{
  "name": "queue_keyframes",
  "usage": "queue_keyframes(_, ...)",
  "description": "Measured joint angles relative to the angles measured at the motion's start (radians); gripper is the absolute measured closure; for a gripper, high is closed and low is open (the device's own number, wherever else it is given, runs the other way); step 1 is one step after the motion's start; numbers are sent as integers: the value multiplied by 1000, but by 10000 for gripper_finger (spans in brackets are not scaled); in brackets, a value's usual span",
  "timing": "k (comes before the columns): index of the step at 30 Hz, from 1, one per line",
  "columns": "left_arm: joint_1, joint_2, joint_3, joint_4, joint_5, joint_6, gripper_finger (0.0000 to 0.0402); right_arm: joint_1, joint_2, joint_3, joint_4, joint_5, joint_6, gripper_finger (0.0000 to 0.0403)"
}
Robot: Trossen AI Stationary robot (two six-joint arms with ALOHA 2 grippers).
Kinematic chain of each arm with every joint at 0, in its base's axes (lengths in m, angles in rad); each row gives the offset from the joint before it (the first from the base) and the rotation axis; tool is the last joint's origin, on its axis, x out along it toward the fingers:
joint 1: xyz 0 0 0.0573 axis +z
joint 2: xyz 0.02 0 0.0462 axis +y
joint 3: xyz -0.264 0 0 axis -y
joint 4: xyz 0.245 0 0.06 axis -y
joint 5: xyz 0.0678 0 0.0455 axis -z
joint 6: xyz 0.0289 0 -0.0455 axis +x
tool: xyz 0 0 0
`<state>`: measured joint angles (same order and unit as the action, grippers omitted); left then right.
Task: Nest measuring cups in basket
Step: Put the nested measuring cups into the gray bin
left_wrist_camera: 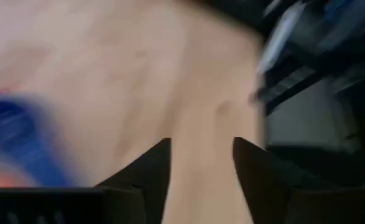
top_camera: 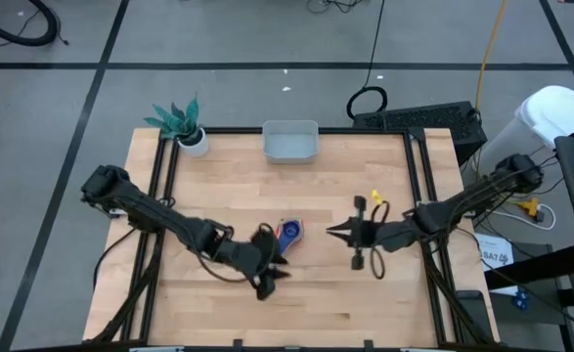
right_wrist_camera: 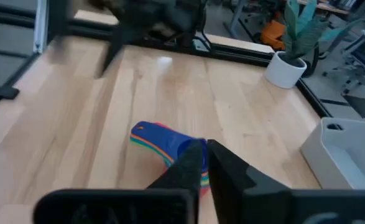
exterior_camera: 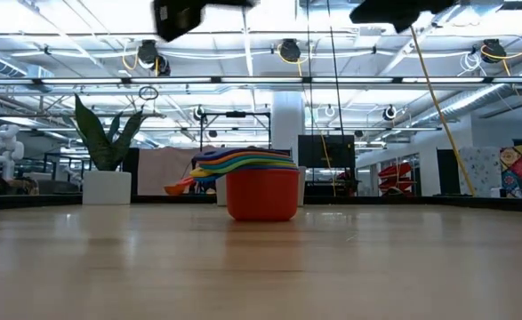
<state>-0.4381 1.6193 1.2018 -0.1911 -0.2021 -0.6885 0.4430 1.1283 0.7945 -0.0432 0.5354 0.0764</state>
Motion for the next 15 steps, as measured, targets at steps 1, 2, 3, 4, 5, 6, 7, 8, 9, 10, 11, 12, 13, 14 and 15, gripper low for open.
queue_keyframes(1, -8, 18, 0, 57, 0, 6, 205, 3, -30, -20, 4, 0, 11, 370)
queue_keyframes(2, -14, 37, -1, 121, -3, 14, 189, 6, -63, -42, 5, 0, 22, 360)
queue_keyframes(3, -17, 58, 0, 207, -3, 24, 174, 9, -100, -65, -2, 0, 35, 350)
queue_keyframes(4, -18, 76, 2, 268, -1, 42, 161, 16, -133, -86, -9, 2, 49, 339)
queue_keyframes(5, -16, 85, 1, 293, 0, 57, 149, 22, -164, -102, -15, 3, 64, 329)
queue_keyframes(6, -9, 93, 0, 301, 0, 50, 140, 28, -193, -116, -17, 10, 77, 319)
queue_keyframes(7, 1, 100, 4, 293, -3, 21, 133, 37, -224, -130, -31, 15, 92, 309)
queue_keyframes(8, 9, 103, 10, 247, -11, -17, 130, 47, -249, -144, -53, 19, 106, 301)
queue_keyframes(9, 16, 104, 17, 166, -18, -48, 128, 52, -268, -156, -64, 19, 118, 293)
queue_keyframes(10, 18, 104, 27, 80, -37, -66, 129, 56, -284, -165, -66, 18, 123, 286)
queue_keyframes(11, 18, 106, 41, 10, -53, -79, 134, 61, -296, -175, -67, 19, 127, 280)
queue_keyframes(12, 16, 114, 61, -58, -73, -93, 141, 65, -305, -186, -77, 19, 128, 275)
queue_keyframes(13, 14, 120, 84, -125, -90, -107, 151, 67, -309, -193, -81, 19, 128, 271)
queue_keyframes(14, 11, 123, 109, -193, -104, -115, 163, 68, -311, -197, -81, 19, 126, 269)
queue_keyframes(15, 8, 129, 137, -255, -113, -119, 177, 68, -312, -202, -82, 19, 125, 267)
